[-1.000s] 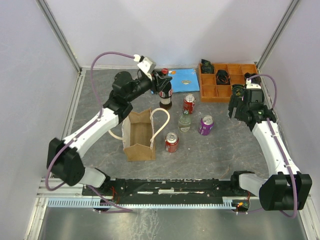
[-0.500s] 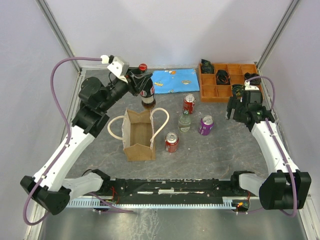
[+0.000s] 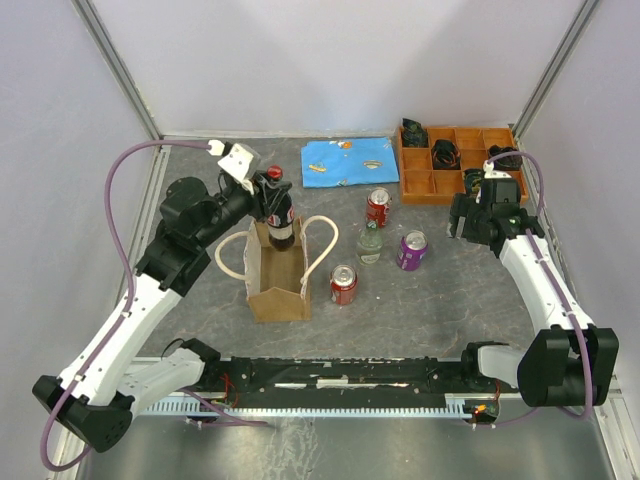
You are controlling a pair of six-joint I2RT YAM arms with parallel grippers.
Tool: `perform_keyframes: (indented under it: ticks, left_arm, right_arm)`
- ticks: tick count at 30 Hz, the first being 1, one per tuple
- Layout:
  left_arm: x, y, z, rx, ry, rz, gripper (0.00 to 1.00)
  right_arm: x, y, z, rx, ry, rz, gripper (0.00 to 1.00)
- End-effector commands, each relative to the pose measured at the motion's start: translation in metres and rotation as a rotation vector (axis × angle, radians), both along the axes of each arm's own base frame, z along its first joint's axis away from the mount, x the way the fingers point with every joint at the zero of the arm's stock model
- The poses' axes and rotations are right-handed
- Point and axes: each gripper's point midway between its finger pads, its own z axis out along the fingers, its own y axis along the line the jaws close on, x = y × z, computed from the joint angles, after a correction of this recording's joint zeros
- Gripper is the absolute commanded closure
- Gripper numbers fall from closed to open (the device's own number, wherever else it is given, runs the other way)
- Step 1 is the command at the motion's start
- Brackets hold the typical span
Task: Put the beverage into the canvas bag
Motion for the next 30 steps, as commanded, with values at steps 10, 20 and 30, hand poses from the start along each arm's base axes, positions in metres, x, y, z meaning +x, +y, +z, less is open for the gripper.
perform_keyframes:
  ticks: [10, 20, 30]
  left_arm:
    - [-0.002, 0.004, -0.007, -0.100, -0.149, 0.012, 0.97]
    - [0.008, 0.002, -0.040, -0.130, -0.132, 0.035, 0.97]
    - [0.025, -0.002, -0.046, -0.137, -0.163, 0.059, 0.97]
  right_arm:
    - [0.018, 0.000, 0.028, -0.024, -0.063, 0.036, 0.01]
    - [0.021, 0.001, 0.032, -0.027, -0.044, 0.043, 0.01]
    - [0.024, 0.001, 0.033, -0.020, -0.042, 0.041, 0.01]
